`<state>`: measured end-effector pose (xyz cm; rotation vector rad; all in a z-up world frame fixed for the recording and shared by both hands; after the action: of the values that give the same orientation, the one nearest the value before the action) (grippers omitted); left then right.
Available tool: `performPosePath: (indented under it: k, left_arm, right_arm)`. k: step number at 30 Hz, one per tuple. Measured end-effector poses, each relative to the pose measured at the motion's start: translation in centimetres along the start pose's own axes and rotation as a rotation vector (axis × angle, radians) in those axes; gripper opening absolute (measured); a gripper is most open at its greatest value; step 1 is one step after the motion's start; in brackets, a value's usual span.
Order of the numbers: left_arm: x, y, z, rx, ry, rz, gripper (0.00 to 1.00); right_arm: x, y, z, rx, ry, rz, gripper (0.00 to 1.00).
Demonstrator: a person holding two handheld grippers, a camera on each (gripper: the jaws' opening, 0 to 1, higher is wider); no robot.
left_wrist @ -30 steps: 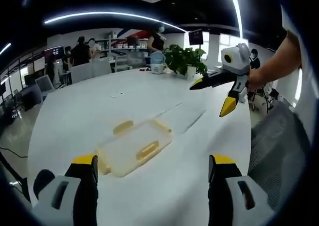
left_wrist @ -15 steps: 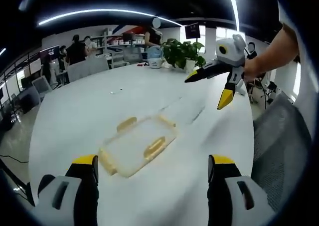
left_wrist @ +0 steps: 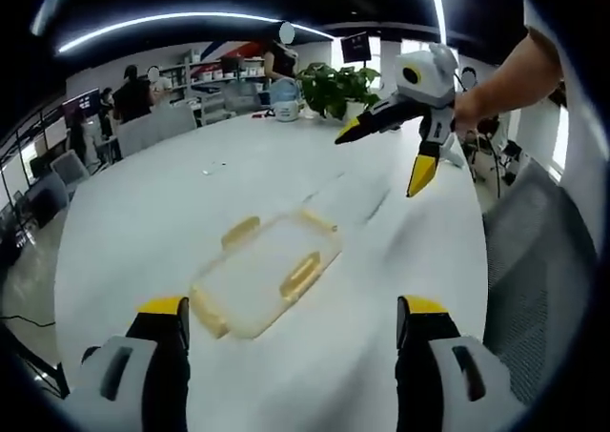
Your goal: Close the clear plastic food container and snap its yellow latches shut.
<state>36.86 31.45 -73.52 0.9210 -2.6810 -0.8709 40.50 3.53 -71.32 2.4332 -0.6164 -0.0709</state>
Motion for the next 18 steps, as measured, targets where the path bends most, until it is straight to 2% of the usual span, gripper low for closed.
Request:
performPosePath:
  k: [18]
  left_arm:
    - [-2.4,-0.8,0.1,-0.068,-0.080,0.038,0.91]
  right_arm:
    - [1.2,-2.4,-0.9,-0.078,0.099,-0.069,0.86]
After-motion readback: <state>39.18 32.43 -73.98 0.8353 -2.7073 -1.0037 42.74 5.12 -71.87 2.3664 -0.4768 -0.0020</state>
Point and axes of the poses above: the point that each gripper's makers call its tool centre point, and the gripper's own axes: y roughly backward along the fingers, x roughly to its right, z roughly out of its underside, the point moved 9 cm from there along y, roughly backward along the fingers, and after that the axes turned 1 degree about y, right-handed, at the moved point
